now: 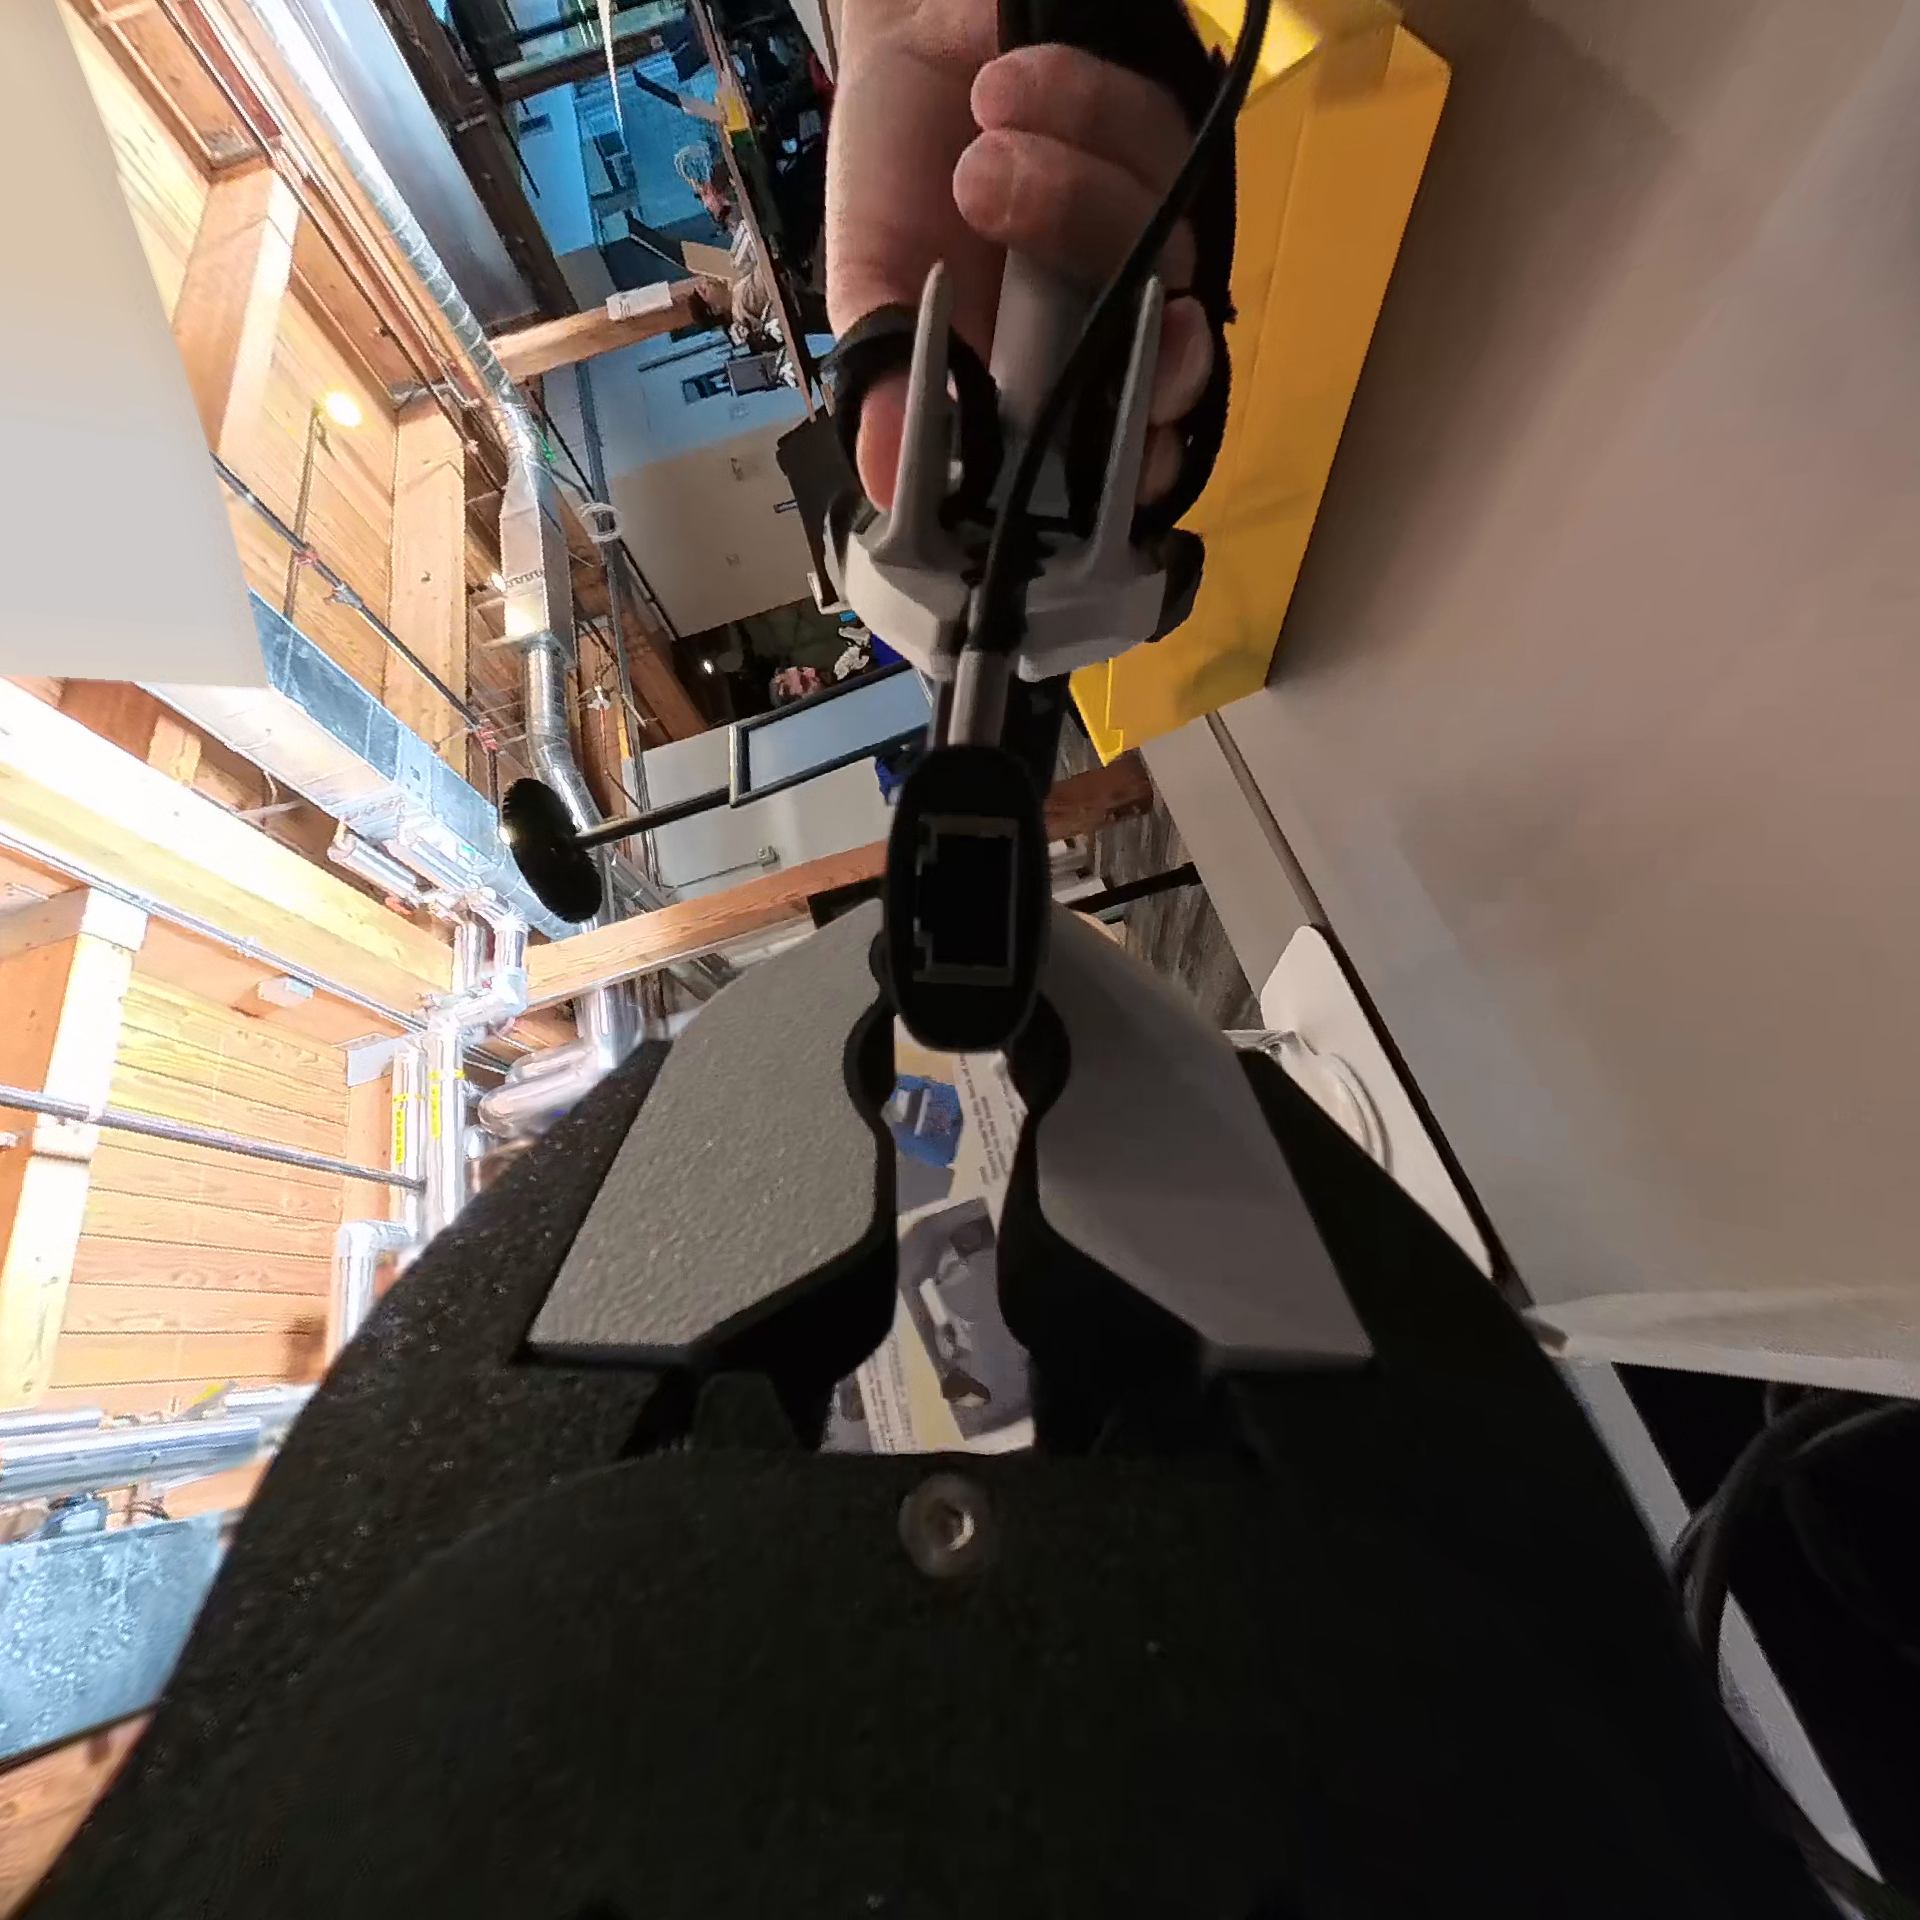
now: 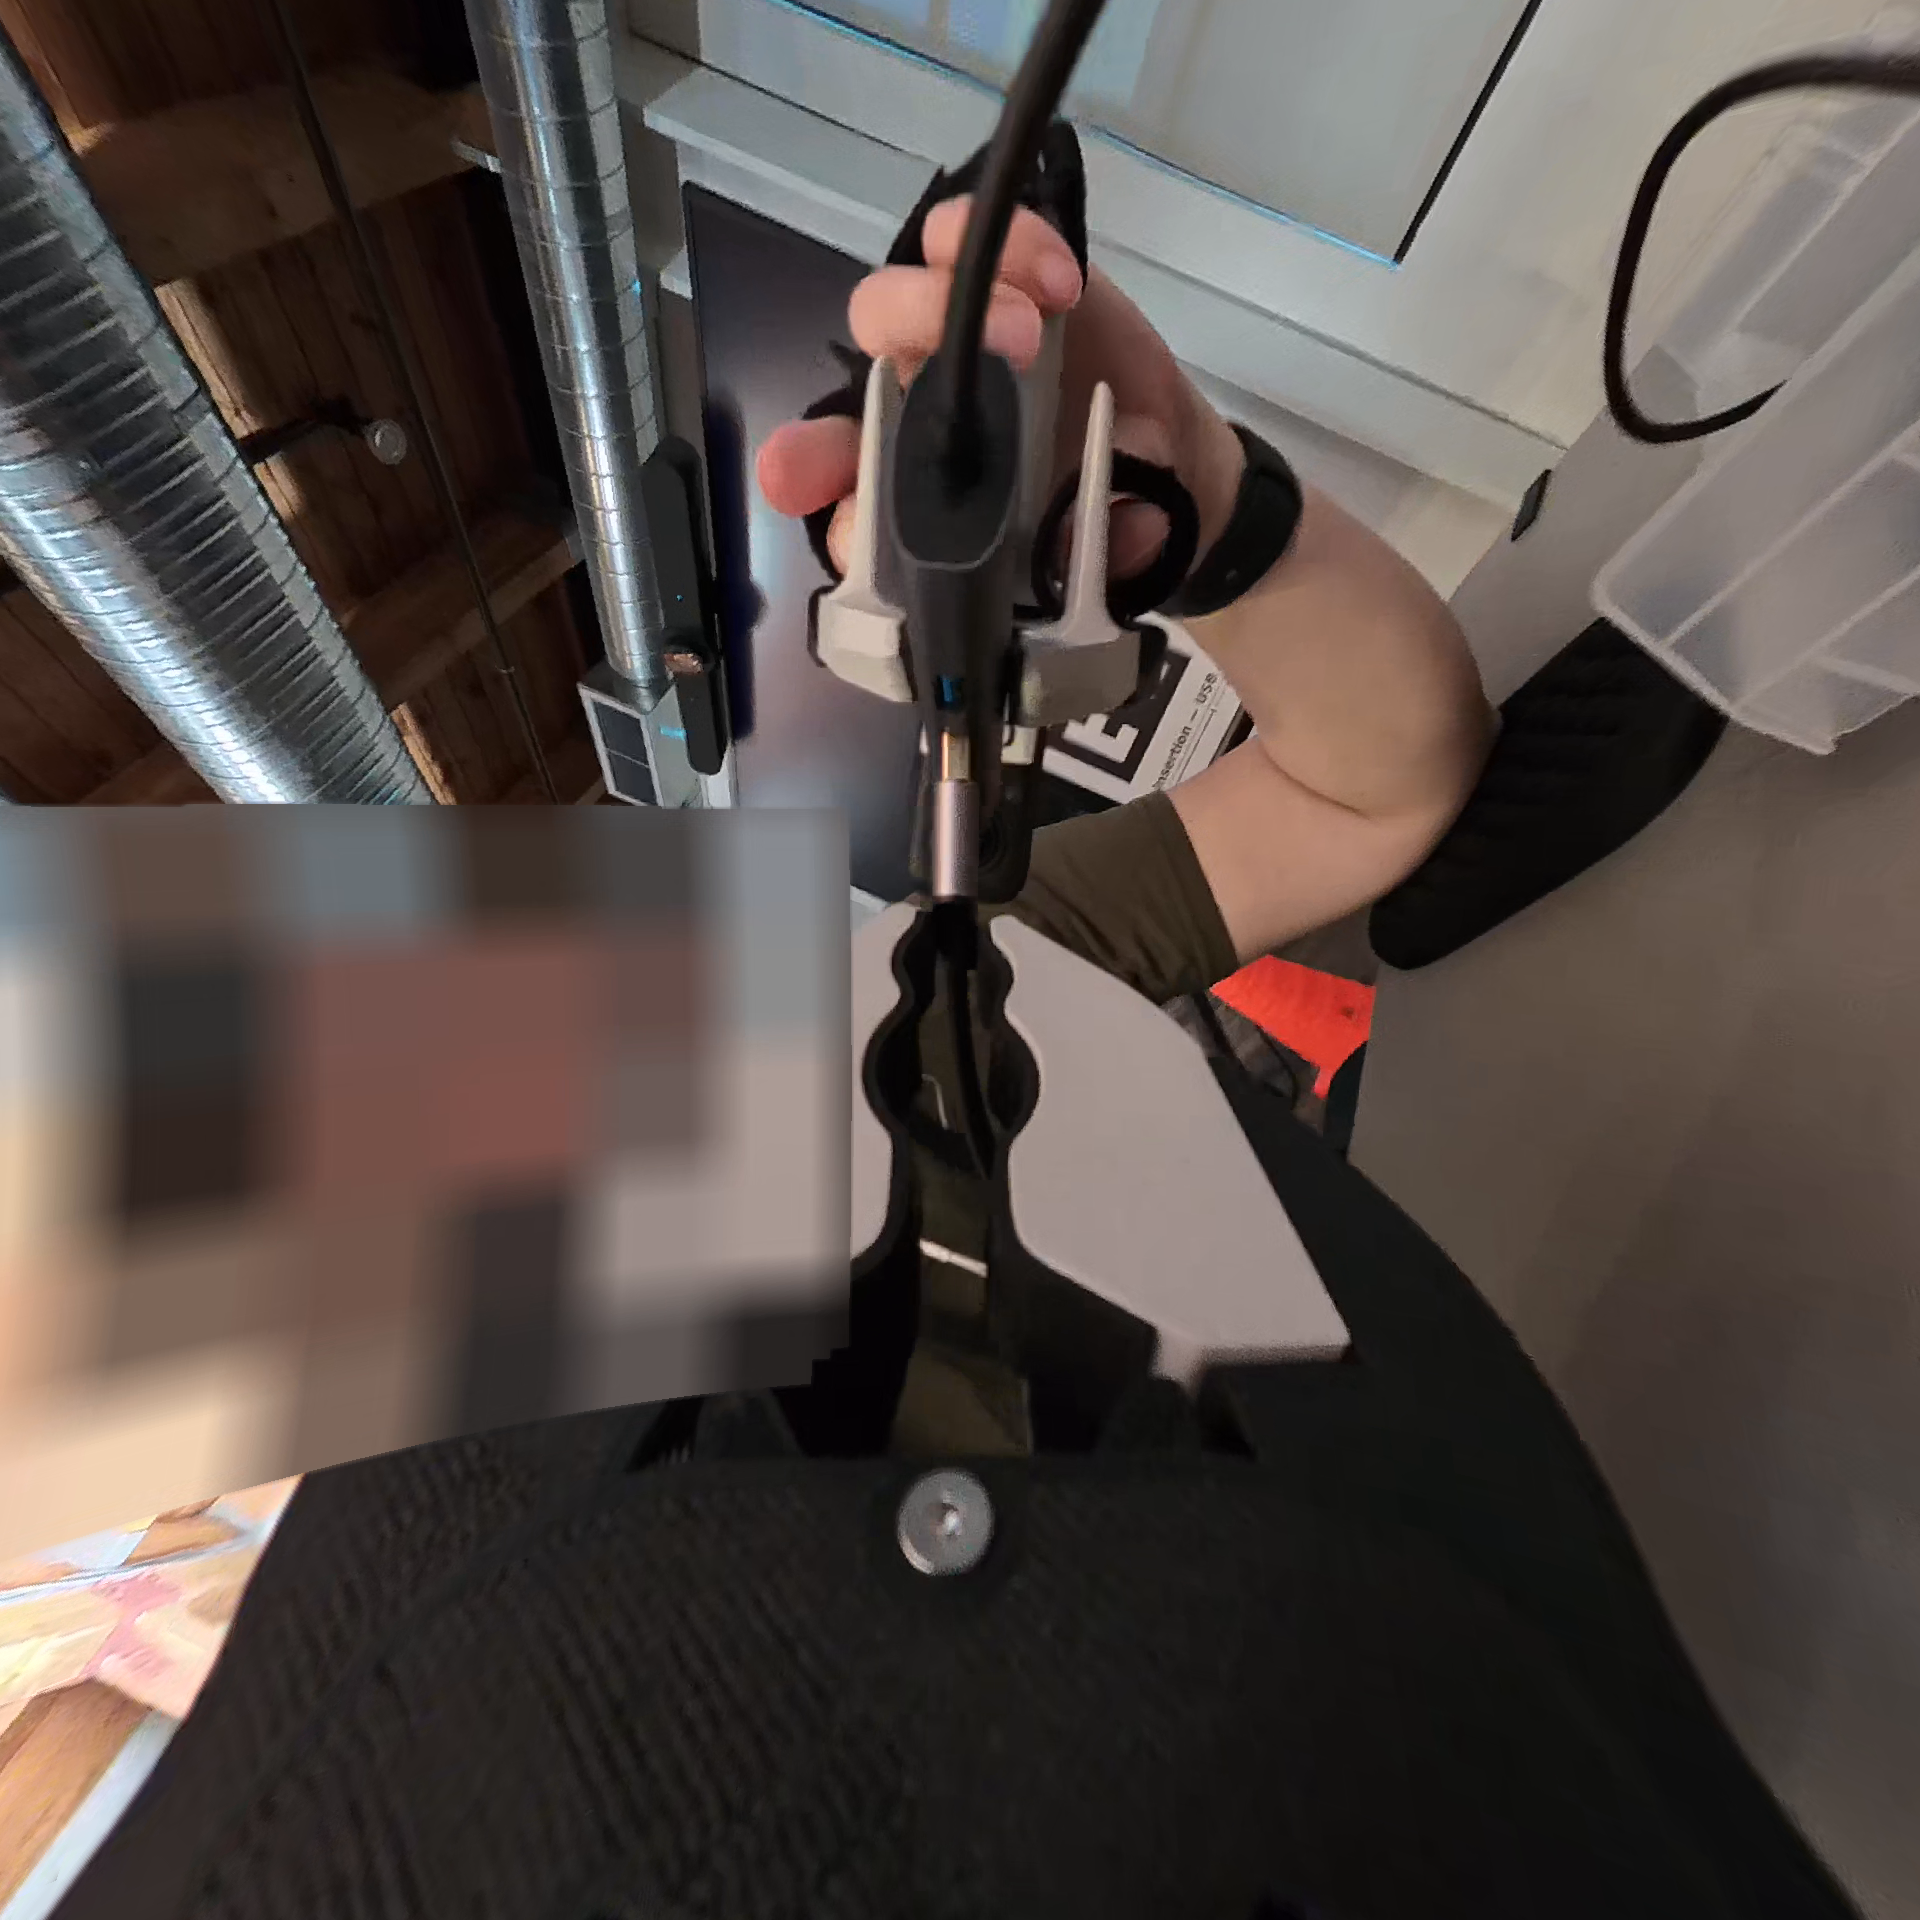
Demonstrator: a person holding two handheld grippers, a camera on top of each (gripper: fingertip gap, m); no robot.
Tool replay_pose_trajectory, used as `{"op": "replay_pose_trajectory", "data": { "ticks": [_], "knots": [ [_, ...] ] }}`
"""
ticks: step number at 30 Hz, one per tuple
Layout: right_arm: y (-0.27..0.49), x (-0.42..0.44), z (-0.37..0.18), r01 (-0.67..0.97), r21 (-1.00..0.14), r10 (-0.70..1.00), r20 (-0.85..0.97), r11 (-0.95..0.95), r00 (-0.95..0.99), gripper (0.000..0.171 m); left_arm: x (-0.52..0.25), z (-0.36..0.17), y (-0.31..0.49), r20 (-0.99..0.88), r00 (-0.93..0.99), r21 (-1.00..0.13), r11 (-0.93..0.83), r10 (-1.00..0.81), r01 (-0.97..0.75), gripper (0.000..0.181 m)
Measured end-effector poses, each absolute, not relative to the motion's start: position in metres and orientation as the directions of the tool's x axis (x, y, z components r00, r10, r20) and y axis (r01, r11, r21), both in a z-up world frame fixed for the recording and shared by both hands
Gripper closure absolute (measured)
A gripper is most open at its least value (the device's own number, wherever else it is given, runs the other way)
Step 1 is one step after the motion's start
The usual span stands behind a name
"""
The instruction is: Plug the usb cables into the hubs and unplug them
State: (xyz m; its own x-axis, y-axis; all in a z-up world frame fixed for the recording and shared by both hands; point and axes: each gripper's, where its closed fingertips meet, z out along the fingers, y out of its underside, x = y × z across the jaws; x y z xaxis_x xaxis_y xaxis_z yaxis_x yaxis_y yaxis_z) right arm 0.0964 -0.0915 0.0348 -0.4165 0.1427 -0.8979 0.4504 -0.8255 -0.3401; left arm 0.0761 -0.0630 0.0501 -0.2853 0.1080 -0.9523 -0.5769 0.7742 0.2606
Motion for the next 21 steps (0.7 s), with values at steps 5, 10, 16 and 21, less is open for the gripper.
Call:
{"op": "replay_pose_trajectory", "data": {
  "ticks": [5,10,16,21],
  "knots": [
    [-0.075,0.097,0.029,0.384,-0.376,0.231,-0.899,-0.843,-0.371,0.164,0.074,0.04,-0.044,-0.968,-0.25,0.147,0.764,-0.019,-0.628,0.164],
    [-0.072,0.098,0.03,0.38,-0.354,0.208,-0.904,-0.855,-0.374,0.163,0.076,0.038,-0.041,-0.975,-0.206,0.063,0.784,-0.084,-0.618,0.164],
    [-0.064,0.097,0.027,0.351,-0.338,0.213,-0.912,-0.873,-0.35,0.158,0.074,0.034,-0.033,-0.975,-0.203,0.058,0.775,-0.092,-0.629,0.164],
    [-0.063,0.097,0.026,0.348,-0.336,0.216,-0.915,-0.875,-0.341,0.157,0.073,0.031,-0.03,-0.974,-0.187,0.016,0.777,-0.131,-0.63,0.164]
  ]
}}
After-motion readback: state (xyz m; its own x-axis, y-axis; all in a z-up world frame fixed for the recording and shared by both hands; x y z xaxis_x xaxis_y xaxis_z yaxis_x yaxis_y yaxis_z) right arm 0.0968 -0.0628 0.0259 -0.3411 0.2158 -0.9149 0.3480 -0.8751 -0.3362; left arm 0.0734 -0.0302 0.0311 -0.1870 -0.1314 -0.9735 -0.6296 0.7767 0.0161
